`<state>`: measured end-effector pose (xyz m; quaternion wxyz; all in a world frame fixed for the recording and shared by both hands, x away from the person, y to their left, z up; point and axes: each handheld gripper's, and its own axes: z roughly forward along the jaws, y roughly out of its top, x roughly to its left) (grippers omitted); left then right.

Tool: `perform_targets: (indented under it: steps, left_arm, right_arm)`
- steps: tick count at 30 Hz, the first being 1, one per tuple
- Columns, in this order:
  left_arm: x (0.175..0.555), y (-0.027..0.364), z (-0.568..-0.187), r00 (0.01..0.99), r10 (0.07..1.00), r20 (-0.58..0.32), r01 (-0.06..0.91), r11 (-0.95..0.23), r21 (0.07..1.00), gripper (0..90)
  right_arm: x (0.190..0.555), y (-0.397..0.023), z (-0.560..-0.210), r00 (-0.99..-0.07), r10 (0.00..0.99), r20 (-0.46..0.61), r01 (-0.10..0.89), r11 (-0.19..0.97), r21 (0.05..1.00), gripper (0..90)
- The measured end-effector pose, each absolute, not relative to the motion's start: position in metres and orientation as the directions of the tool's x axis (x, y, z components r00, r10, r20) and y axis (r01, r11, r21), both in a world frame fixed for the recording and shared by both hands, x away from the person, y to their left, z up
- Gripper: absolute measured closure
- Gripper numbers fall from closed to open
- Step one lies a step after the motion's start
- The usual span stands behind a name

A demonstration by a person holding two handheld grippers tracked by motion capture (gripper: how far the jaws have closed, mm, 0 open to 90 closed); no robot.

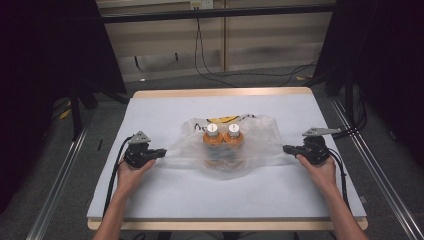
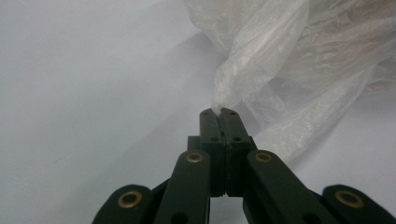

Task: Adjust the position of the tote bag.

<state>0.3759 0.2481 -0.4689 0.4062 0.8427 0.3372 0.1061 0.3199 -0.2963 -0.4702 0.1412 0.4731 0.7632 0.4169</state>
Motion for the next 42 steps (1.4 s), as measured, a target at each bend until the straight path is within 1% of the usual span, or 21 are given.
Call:
perform_targets:
  steps: [5,7,8,10,12,14,17,18,21,24,26,28,29,31,32,34,35,36,38,40,42]
  left_arm:
    - [0.375,0.247,-0.473,0.759,0.646,-0.082,0.485,-0.476,0.734,89.9]
    - [0.375,0.250,-0.475,0.752,0.649,-0.115,0.499,-0.447,0.742,89.9]
    - [0.374,0.252,-0.476,0.748,0.653,-0.117,0.502,-0.441,0.744,89.9]
    - [0.373,0.254,-0.478,0.750,0.651,-0.115,0.508,-0.457,0.730,89.9]
    - [0.371,0.253,-0.481,0.762,0.641,-0.093,0.505,-0.498,0.705,89.9]
    - [0.371,0.253,-0.481,0.763,0.639,-0.096,0.504,-0.496,0.707,89.9]
    - [0.370,0.254,-0.481,0.756,0.647,-0.101,0.512,-0.488,0.707,89.6]
    - [0.370,0.254,-0.482,0.760,0.640,-0.118,0.513,-0.476,0.714,89.3]
    - [0.370,0.257,-0.483,0.754,0.642,-0.137,0.519,-0.454,0.724,85.5]
    - [0.369,0.262,-0.480,0.746,0.643,-0.175,0.516,-0.392,0.762,77.7]
    - [0.368,0.264,-0.477,0.745,0.632,-0.213,0.514,-0.341,0.787,69.3]
    - [0.366,0.264,-0.474,0.741,0.639,-0.206,0.506,-0.329,0.797,64.9]
    - [0.366,0.265,-0.473,0.742,0.636,-0.213,0.504,-0.319,0.803,60.9]
    - [0.363,0.266,-0.468,0.748,0.629,-0.211,0.487,-0.304,0.819,59.1]
    - [0.362,0.267,-0.465,0.747,0.630,-0.212,0.482,-0.294,0.826,54.4]
    - [0.358,0.269,-0.459,0.750,0.628,-0.210,0.463,-0.270,0.844,53.5]
    - [0.357,0.271,-0.455,0.756,0.620,-0.208,0.448,-0.259,0.856,52.5]
    - [0.355,0.271,-0.451,0.755,0.621,-0.210,0.440,-0.243,0.865,52.5]
    - [0.351,0.273,-0.445,0.758,0.619,-0.207,0.424,-0.226,0.877,51.6]
    - [0.349,0.273,-0.441,0.762,0.618,-0.193,0.410,-0.229,0.883,52.1]
    - [0.348,0.270,-0.437,0.777,0.597,-0.201,0.399,-0.219,0.891,55.2]
  right_arm:
    - [0.321,-0.296,-0.476,-0.516,0.840,0.167,0.626,0.237,0.743,90.0]
    - [0.321,-0.296,-0.477,-0.516,0.841,0.159,0.630,0.248,0.736,90.0]
    - [0.320,-0.296,-0.477,-0.518,0.840,0.162,0.630,0.247,0.736,90.0]
    - [0.320,-0.297,-0.478,-0.522,0.837,0.165,0.632,0.249,0.734,90.0]
    - [0.319,-0.294,-0.479,-0.531,0.833,0.153,0.635,0.271,0.723,90.0]
    - [0.319,-0.293,-0.483,-0.533,0.835,0.139,0.643,0.292,0.708,90.0]
    - [0.318,-0.293,-0.484,-0.532,0.835,0.141,0.641,0.288,0.712,90.0]
    - [0.317,-0.293,-0.485,-0.528,0.837,0.141,0.641,0.283,0.714,90.0]
    - [0.316,-0.294,-0.486,-0.538,0.831,0.141,0.631,0.286,0.721,89.1]
    - [0.315,-0.296,-0.487,-0.533,0.834,0.143,0.623,0.272,0.734,82.4]
    - [0.314,-0.297,-0.486,-0.531,0.834,0.153,0.612,0.252,0.749,75.4]
    - [0.312,-0.297,-0.483,-0.540,0.825,0.165,0.599,0.240,0.764,66.8]
    - [0.310,-0.296,-0.481,-0.540,0.824,0.172,0.596,0.230,0.769,60.8]
    - [0.308,-0.296,-0.478,-0.548,0.820,0.166,0.578,0.227,0.784,54.2]
    - [0.304,-0.297,-0.473,-0.545,0.820,0.174,0.563,0.204,0.801,46.1]
    - [0.301,-0.297,-0.470,-0.545,0.820,0.176,0.553,0.194,0.810,44.3]
    - [0.297,-0.298,-0.464,-0.551,0.818,0.167,0.532,0.190,0.825,38.9]
    - [0.297,-0.298,-0.464,-0.551,0.818,0.167,0.532,0.190,0.825,38.9]
    - [0.291,-0.301,-0.455,-0.546,0.820,0.170,0.507,0.162,0.847,35.2]
    - [0.289,-0.301,-0.452,-0.541,0.824,0.167,0.500,0.156,0.852,35.2]
    - [0.286,-0.300,-0.445,-0.548,0.819,0.171,0.477,0.138,0.868,36.4]
